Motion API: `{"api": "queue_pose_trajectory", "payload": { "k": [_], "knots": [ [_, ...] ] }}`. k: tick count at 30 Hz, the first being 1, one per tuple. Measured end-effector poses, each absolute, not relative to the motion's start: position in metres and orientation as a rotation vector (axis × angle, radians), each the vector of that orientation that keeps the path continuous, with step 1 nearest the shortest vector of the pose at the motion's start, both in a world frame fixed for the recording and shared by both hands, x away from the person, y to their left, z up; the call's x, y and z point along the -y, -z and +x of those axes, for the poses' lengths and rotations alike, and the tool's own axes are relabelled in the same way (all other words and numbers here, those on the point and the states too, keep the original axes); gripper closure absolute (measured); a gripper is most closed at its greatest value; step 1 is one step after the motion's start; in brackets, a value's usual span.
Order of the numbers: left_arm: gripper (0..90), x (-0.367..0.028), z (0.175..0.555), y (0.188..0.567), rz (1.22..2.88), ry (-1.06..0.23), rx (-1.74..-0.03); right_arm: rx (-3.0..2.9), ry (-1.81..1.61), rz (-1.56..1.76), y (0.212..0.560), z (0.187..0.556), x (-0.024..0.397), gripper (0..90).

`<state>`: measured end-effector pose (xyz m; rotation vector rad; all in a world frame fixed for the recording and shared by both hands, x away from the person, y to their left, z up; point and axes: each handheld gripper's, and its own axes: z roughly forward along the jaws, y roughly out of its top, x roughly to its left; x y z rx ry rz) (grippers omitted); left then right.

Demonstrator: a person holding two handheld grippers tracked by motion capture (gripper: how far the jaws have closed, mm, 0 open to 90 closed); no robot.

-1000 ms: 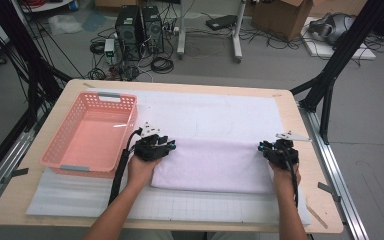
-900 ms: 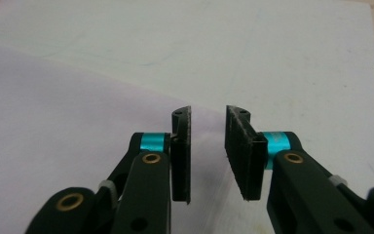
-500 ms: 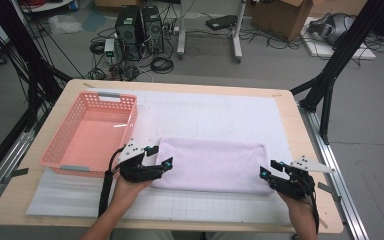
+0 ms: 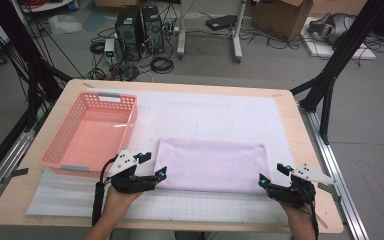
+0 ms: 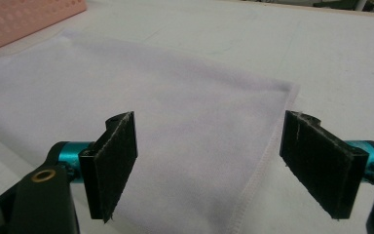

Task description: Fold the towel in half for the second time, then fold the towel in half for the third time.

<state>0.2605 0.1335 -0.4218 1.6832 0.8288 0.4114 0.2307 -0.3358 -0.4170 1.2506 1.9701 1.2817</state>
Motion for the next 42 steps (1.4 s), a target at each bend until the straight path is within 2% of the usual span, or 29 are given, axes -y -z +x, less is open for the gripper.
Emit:
{"api": "queue_pose_trajectory", "payload": {
  "k": [25, 31, 34, 42],
  "knots": [
    [27.7, -0.133, 0.265, 0.429, 1.732, -0.368, -0.851, -1.937, -1.27, 1.282, 0.418, 0.232, 0.34, 20.4],
    [26.7, -0.129, 0.265, 0.433, 1.775, -0.348, -0.862, -1.951, -1.263, 1.28, 0.418, 0.231, 0.339, 20.4],
    [22.7, -0.124, 0.266, 0.436, 1.812, -0.337, -0.893, -1.956, -1.257, 1.271, 0.418, 0.231, 0.339, 20.5],
    [28.2, -0.121, 0.268, 0.443, 1.887, -0.318, -0.972, -1.958, -1.259, 1.283, 0.418, 0.23, 0.341, 20.5]
  ]
}}
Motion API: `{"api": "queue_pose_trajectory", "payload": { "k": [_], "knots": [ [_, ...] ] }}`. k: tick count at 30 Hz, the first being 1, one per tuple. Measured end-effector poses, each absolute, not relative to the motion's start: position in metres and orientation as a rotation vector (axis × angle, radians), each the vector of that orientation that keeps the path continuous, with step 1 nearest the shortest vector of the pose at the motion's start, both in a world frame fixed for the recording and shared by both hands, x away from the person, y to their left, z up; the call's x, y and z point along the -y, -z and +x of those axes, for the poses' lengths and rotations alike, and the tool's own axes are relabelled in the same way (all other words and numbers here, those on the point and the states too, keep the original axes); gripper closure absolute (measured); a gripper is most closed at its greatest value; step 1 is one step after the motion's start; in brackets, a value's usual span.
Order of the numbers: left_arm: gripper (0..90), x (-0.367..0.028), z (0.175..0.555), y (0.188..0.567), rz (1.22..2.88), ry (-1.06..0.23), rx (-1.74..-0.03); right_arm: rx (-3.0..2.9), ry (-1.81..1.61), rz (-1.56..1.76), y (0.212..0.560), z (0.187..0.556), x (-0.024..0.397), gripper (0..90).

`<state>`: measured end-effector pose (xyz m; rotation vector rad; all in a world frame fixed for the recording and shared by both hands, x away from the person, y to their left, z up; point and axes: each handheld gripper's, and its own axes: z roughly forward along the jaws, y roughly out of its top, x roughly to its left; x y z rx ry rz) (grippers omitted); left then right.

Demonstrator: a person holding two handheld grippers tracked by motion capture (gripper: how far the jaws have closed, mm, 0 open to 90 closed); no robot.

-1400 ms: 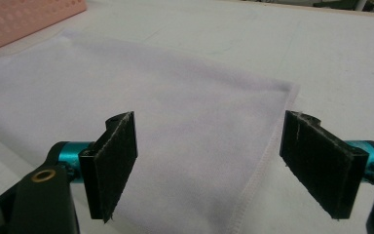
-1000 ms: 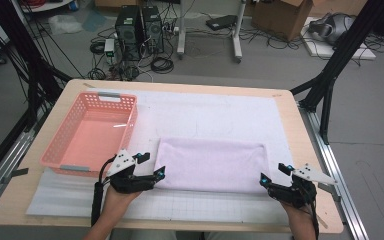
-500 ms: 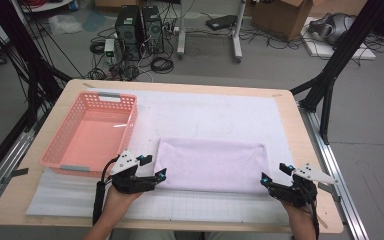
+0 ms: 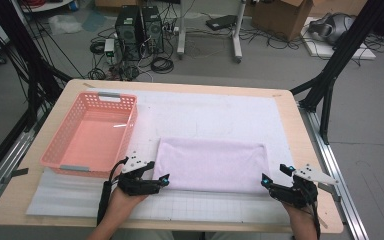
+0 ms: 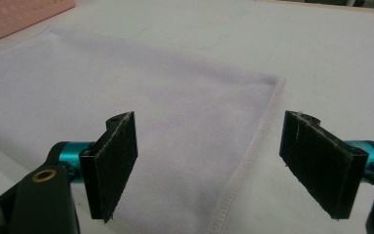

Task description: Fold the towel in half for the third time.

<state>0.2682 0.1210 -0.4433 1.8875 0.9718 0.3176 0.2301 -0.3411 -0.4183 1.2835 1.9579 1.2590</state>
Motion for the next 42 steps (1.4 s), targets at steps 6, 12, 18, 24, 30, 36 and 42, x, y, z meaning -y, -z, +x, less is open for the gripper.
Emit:
{"api": "queue_pose_trajectory", "payload": {
  "k": [6, 12, 18, 24, 30, 36, 42],
  "knots": [
    [35.8, -0.122, 0.271, 0.449, 1.945, -0.287, -1.022, -1.968, -1.257, 1.278, 0.42, 0.232, 0.339, 20.6],
    [43.7, -0.12, 0.271, 0.45, 1.975, -0.263, -1.016, -1.976, -1.254, 1.273, 0.42, 0.233, 0.338, 20.6],
    [51.4, -0.114, 0.266, 0.45, 1.999, -0.278, -1.0, -1.977, -1.266, 1.271, 0.419, 0.232, 0.335, 20.6],
    [69.5, -0.11, 0.264, 0.452, 1.996, -0.272, -0.976, -2.021, -1.281, 1.236, 0.417, 0.239, 0.322, 21.9],
    [78.1, -0.11, 0.264, 0.453, 1.955, -0.228, -1.015, -2.053, -1.357, 1.198, 0.41, 0.256, 0.303, 21.0],
    [78.9, -0.113, 0.266, 0.454, 1.927, -0.174, -1.054, -2.198, -1.349, 1.123, 0.406, 0.297, 0.262, 19.0],
    [79.0, -0.114, 0.267, 0.454, 1.915, -0.154, -1.066, -2.322, -1.349, 1.034, 0.398, 0.333, 0.218, 30.2]
  ]
}}
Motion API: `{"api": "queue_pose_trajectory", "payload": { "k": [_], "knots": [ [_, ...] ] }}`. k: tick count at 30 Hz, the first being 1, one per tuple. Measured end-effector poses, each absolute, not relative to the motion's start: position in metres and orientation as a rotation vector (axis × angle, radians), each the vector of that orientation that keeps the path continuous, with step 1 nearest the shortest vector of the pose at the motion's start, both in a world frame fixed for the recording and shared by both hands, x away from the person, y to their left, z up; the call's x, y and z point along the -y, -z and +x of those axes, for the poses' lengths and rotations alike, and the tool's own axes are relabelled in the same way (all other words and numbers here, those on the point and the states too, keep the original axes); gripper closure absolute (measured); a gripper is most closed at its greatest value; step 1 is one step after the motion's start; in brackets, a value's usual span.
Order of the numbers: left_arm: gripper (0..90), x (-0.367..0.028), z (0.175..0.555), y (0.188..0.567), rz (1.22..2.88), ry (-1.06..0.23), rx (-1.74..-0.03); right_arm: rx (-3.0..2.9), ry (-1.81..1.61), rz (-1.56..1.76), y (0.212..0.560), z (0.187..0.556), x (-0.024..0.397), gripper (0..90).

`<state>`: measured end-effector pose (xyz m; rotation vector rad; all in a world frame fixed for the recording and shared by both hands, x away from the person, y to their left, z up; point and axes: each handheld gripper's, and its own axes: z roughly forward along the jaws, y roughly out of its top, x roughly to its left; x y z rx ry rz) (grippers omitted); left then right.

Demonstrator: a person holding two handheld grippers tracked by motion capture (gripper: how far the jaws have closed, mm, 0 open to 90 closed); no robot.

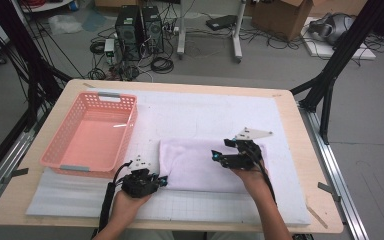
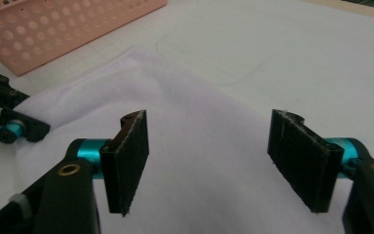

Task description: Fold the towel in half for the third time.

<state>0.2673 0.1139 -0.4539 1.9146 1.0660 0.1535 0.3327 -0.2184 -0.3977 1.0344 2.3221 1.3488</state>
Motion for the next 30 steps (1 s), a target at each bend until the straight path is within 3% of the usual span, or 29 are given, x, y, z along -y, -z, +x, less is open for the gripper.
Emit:
{"api": "queue_pose_trajectory", "payload": {
  "k": [13, 30],
  "knots": [
    [78.8, -0.114, 0.267, 0.454, 1.919, -0.157, -1.062, -2.535, -1.179, 0.959, 0.407, 0.397, 0.14, 38.4],
    [79.7, -0.116, 0.269, 0.453, 1.91, -0.125, -1.082, -2.727, -1.018, 0.866, 0.418, 0.436, 0.079, 46.1]
  ]
}}
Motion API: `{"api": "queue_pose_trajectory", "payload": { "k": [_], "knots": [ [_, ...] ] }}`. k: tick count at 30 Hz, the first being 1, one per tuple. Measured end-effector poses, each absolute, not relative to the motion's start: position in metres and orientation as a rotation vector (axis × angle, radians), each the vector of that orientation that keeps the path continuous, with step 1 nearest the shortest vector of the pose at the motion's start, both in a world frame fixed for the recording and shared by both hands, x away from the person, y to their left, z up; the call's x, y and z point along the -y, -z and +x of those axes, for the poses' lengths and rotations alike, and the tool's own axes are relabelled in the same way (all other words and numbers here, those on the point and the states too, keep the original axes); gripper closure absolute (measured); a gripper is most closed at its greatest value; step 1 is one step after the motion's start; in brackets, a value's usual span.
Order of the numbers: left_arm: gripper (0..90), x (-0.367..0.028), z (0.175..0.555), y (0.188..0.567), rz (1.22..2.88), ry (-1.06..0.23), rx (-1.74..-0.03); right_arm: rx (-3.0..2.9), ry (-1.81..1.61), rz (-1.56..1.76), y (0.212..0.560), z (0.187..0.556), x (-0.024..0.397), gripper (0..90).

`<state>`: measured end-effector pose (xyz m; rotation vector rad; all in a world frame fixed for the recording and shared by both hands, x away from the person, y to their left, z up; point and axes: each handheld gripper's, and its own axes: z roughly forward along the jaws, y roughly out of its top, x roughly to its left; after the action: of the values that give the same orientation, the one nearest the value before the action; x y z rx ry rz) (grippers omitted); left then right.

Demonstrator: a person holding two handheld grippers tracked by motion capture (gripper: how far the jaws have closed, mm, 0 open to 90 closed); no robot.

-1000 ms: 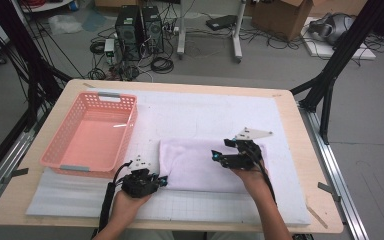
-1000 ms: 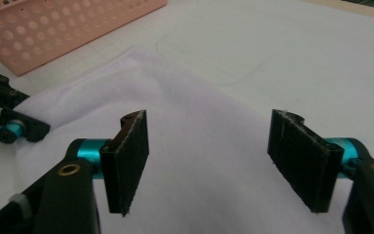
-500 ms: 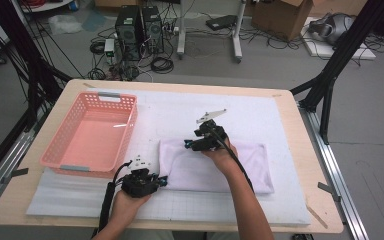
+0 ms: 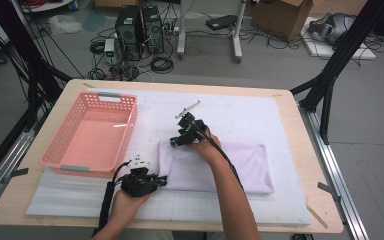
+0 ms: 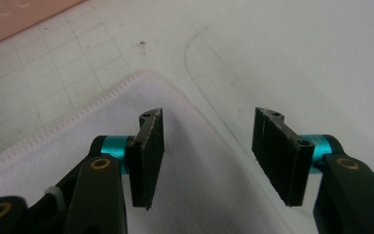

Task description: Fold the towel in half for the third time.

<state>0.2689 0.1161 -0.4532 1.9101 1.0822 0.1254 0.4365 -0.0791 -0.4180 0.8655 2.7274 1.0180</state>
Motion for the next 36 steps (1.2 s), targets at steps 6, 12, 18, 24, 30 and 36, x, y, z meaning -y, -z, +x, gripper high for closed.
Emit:
{"api": "queue_pose_trajectory", "payload": {
  "k": [6, 12, 18, 24, 30, 36],
  "knots": [
    [80.1, -0.118, 0.269, 0.453, 1.907, -0.112, -1.091, -2.823, -0.888, 0.799, 0.425, 0.442, 0.054, 58.6],
    [80.3, -0.119, 0.269, 0.452, 1.904, -0.11, -1.096, -2.864, -0.899, 0.812, 0.423, 0.439, 0.052, 82.4],
    [81.2, -0.126, 0.264, 0.439, 1.886, -0.134, -1.078, -2.825, -0.997, 0.784, 0.416, 0.435, 0.049, 84.0],
    [81.2, -0.132, 0.261, 0.413, 1.814, -0.151, -1.023, -2.712, -1.273, 0.779, 0.391, 0.429, 0.064, 83.9],
    [81.2, -0.118, 0.266, 0.4, 1.786, -0.123, -0.974, -2.641, -1.346, 0.795, 0.374, 0.425, 0.087, 83.9],
    [81.1, -0.091, 0.274, 0.392, 1.801, -0.102, -0.927, -2.606, -1.35, 0.802, 0.365, 0.423, 0.11, 83.9]
  ]
}}
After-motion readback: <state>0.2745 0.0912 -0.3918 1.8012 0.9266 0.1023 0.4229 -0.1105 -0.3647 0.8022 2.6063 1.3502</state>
